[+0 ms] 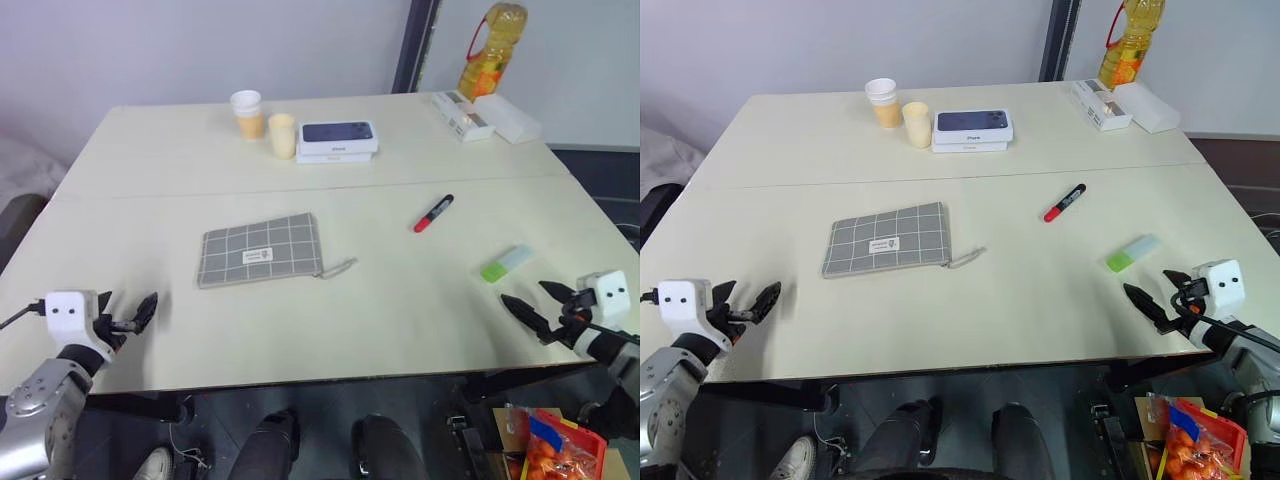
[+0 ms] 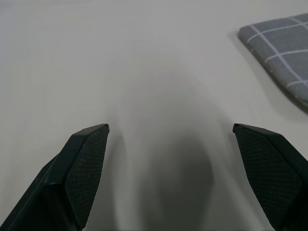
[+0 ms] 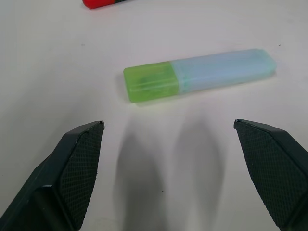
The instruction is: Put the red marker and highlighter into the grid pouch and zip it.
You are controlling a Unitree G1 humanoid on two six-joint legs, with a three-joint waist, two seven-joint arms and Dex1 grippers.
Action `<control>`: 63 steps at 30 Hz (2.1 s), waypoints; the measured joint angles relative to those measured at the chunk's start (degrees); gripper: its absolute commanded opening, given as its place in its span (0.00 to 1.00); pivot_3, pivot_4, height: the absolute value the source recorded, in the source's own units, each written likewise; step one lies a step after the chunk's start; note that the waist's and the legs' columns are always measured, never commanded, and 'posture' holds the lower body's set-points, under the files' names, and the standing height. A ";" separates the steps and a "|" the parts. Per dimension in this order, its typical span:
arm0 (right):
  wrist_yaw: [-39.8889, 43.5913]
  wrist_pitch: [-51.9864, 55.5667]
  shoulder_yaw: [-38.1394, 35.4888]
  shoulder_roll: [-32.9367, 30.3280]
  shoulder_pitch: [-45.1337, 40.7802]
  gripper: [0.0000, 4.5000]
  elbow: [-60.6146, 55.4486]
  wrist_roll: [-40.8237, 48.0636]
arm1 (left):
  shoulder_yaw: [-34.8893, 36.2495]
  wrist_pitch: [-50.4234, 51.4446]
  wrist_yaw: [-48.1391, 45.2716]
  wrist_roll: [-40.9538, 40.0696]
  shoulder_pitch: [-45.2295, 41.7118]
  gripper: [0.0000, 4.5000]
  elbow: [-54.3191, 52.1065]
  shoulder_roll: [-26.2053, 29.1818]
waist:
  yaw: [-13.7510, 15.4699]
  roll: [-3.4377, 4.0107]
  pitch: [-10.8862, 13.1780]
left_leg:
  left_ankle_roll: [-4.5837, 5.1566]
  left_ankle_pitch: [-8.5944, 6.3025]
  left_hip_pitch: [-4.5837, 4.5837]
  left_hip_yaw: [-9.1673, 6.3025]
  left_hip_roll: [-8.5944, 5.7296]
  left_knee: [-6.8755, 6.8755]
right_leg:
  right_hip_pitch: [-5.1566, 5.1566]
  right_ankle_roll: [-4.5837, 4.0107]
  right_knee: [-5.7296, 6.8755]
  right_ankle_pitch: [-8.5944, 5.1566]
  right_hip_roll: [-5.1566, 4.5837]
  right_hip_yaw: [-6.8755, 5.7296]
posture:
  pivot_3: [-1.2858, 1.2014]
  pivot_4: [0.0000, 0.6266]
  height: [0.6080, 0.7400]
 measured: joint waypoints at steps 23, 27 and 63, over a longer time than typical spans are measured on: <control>-3.73 10.09 18.00 9.63 -12.50 0.70 -20.07 5.09 | -2.44 -5.00 3.93 3.44 -6.61 1.00 1.02 -4.87 | 0.74 -0.02 -0.01 | 0.00 0.00 -0.01 0.01 0.03 -0.01 | -0.06 0.16 0.00 0.09 0.05 0.01 | 0.52 0.24 1.00; -7.05 11.12 26.54 13.96 -17.30 0.22 -20.69 1.38 | -2.52 -5.98 3.32 3.79 -6.65 1.00 2.46 -4.79 | 1.00 -0.05 -0.02 | 0.00 0.00 -0.02 -0.01 0.01 0.00 | -0.06 0.14 -0.01 0.09 0.04 0.00 | 0.52 0.24 1.00; -21.33 16.26 41.52 38.10 -39.33 0.01 6.80 -18.02 | -20.69 -49.52 -16.57 25.92 -26.82 1.00 40.48 13.13 | -0.55 -0.11 -0.10 | -0.05 0.03 0.02 -0.10 -0.03 -0.09 | -0.44 0.12 0.22 0.21 0.12 -0.01 | 0.52 0.24 1.00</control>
